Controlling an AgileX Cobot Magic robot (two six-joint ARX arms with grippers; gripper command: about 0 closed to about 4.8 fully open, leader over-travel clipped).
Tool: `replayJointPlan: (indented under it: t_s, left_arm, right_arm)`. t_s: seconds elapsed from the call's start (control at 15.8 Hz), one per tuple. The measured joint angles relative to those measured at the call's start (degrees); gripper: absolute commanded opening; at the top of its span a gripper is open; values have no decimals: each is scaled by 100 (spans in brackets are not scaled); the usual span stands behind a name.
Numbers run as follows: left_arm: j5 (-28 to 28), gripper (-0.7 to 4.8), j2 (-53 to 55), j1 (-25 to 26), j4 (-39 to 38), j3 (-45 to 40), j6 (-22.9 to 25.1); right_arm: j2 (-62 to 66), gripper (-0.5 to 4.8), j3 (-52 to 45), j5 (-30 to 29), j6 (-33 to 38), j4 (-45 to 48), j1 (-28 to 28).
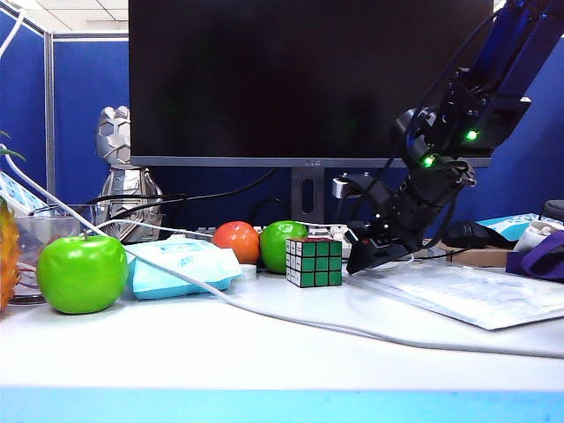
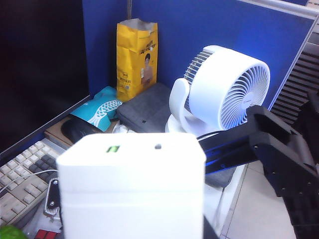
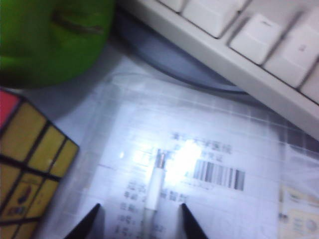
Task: Pick up the Type-C charging cable and the charging base, insert one end of the Type-C charger into the corresponding slot on the base, and finally place the plugged-in charger back on the table.
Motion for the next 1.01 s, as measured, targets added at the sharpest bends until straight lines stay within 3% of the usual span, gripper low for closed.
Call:
replayJointPlan:
  t_s: [0.13,0.51,1.01]
  left_arm:
    - [0,-6,0,0,0,0,0]
    - [-2,-6,0,0,-72,0,0]
    - [-4,-6,0,0,-131,0,0]
  right_arm:
    - [72,-3,125,0,-52,-70,2]
    - [107,-3,625,-2,-52,-743,28]
    - [-1606,-3,1237,4,-120,-2046,-4]
